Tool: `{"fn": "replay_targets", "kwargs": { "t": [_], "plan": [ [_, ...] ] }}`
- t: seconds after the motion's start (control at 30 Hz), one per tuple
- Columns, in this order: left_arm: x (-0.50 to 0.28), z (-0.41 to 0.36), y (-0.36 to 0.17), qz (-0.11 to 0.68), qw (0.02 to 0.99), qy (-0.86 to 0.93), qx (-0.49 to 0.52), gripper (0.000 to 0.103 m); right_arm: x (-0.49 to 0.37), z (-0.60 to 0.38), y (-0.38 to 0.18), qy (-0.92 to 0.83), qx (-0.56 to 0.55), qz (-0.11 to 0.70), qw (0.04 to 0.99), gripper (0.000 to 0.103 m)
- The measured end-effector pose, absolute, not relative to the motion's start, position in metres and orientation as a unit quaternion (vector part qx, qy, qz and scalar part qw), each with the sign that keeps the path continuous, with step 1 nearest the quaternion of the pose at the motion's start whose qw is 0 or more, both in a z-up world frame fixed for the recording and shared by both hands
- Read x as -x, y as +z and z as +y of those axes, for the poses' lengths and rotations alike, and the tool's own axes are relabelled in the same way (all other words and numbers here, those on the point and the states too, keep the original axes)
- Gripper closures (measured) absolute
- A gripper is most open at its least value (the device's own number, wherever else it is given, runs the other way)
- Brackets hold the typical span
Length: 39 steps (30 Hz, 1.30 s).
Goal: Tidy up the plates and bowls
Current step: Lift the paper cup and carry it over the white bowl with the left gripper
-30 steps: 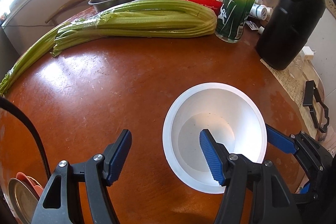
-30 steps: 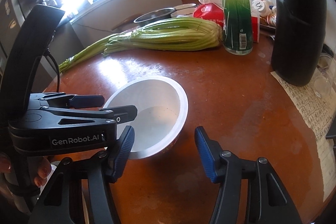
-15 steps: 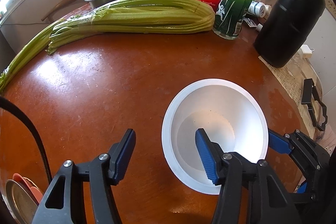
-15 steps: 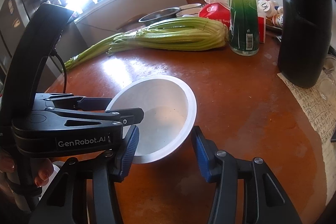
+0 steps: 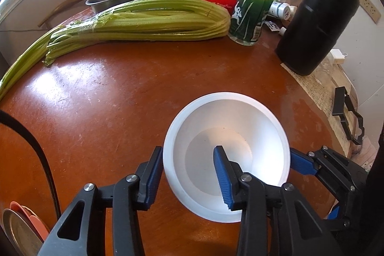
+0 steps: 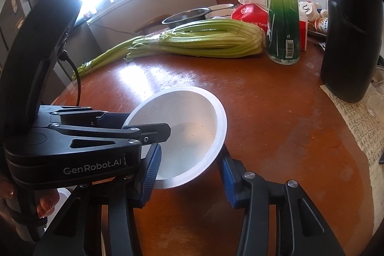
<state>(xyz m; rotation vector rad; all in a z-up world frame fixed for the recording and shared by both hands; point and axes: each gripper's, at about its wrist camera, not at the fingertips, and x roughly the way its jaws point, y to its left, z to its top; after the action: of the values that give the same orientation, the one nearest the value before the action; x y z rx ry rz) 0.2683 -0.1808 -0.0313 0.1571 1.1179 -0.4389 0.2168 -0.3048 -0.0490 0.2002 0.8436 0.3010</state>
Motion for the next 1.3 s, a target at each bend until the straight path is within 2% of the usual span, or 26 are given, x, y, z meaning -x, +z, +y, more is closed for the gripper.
{"fn": "replay_targets", "kwargs": {
  "t": [0.53, 1.3],
  "plan": [
    [-0.260, -0.180, -0.019, 0.513, 0.828, -0.215, -0.068, 0.061, -0.210, -0.303, -0.035, 0.146, -0.085, 0.402, 0.900, 0.055],
    [-0.186, -0.139, 0.058, 0.440, 0.872, -0.205, -0.055, 0.060, -0.144, -0.273, 0.035, 0.170, -0.066, 0.333, 0.925, 0.055]
  ]
}}
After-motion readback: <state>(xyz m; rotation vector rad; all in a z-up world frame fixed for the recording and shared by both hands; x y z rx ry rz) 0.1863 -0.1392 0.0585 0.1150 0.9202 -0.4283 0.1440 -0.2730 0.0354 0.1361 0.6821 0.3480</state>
